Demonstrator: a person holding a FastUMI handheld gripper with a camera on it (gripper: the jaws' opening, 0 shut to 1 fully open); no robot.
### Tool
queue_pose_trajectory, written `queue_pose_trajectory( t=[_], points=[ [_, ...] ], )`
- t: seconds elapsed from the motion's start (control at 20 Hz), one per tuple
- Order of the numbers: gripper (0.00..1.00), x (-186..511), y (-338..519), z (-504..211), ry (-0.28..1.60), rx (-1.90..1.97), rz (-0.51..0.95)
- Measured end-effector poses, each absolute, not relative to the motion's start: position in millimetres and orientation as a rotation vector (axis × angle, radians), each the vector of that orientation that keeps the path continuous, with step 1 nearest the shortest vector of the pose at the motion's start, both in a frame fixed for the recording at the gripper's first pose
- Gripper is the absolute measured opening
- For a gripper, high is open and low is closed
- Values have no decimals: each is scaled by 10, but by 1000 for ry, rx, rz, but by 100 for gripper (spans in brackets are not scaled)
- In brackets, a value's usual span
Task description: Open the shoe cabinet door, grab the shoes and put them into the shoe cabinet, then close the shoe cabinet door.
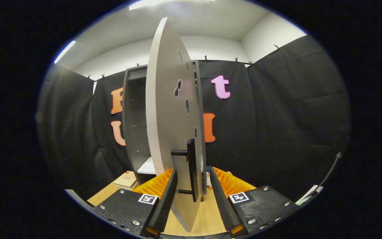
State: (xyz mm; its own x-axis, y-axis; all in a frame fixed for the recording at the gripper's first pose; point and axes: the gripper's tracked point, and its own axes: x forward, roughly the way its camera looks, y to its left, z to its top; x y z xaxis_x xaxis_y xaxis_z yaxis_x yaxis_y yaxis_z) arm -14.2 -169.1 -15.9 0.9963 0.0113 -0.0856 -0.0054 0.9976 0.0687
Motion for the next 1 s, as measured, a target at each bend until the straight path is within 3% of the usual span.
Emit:
queue_pose_trajectory(
  t=[0.6, 1.0],
  points=[
    [66, 119, -944, -123, 58, 174, 298],
    [71, 457, -790, -152, 67, 146, 388]
  ],
)
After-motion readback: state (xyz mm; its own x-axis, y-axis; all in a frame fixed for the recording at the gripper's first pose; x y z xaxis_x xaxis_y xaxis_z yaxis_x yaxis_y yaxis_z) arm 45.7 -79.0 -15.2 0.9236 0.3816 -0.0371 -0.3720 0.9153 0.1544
